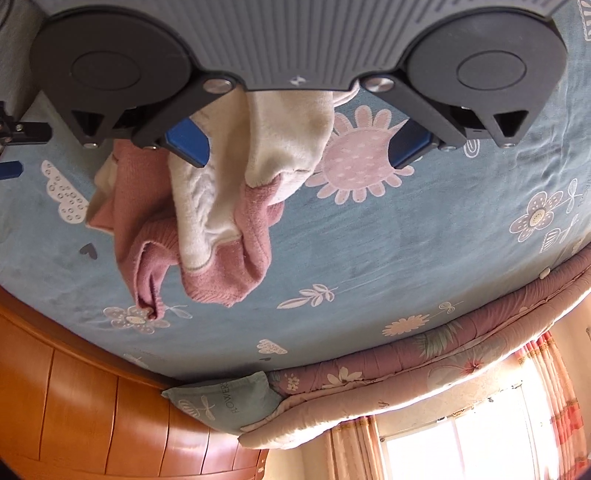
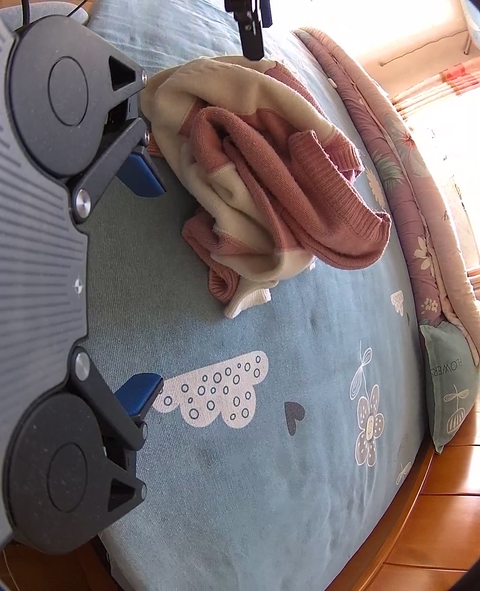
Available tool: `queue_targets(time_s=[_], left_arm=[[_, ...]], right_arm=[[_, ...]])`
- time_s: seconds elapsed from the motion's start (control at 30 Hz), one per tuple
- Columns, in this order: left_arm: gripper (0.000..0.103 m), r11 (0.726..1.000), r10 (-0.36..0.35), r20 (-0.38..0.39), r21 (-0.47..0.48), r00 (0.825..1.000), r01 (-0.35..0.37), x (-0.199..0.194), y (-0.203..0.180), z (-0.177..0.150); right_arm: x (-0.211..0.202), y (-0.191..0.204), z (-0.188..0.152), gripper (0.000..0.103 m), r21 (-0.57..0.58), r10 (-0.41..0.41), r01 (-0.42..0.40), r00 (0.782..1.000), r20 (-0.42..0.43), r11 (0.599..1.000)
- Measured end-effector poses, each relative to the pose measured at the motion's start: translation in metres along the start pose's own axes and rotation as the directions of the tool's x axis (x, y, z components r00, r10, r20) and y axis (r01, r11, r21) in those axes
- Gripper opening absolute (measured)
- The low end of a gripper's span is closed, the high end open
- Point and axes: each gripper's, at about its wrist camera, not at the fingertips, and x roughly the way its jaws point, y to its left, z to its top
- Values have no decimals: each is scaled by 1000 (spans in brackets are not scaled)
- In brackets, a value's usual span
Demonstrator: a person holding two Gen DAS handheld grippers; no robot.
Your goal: Fold clothes
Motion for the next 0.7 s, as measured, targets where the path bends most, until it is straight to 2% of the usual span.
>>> queue_targets(time_s=[0.23,0.4,0.53,0.57,0.67,0.7], left_arm=[[102,984,153,-58,106,986,-147,29,-10,-3],[102,954,256,-86,186,963,-237,47,-16,-5],[103,938,325,-107,159,939,-307,46,13,-15],[102,939,328,-116,146,937,-311,46,18,-16],[102,973,226,-152,90,962,-215,50,24,-17],[102,974,222,-158,86,962,-211,54,25,-18]], right_arm=[[-14,-7,-2,103,2,-41,41,999,19,999],[-11,-5,-4,103,6,-41,41,999,5,999],[-14,0,-5,103,-43,-62,63,998,25,997],[-12,0,-5,103,-43,-70,71,997,25,997],[-2,0,-1,103,-16,-56,56,998,1,998],[-2,3,-1,103,-28,-55,55,998,1,998]])
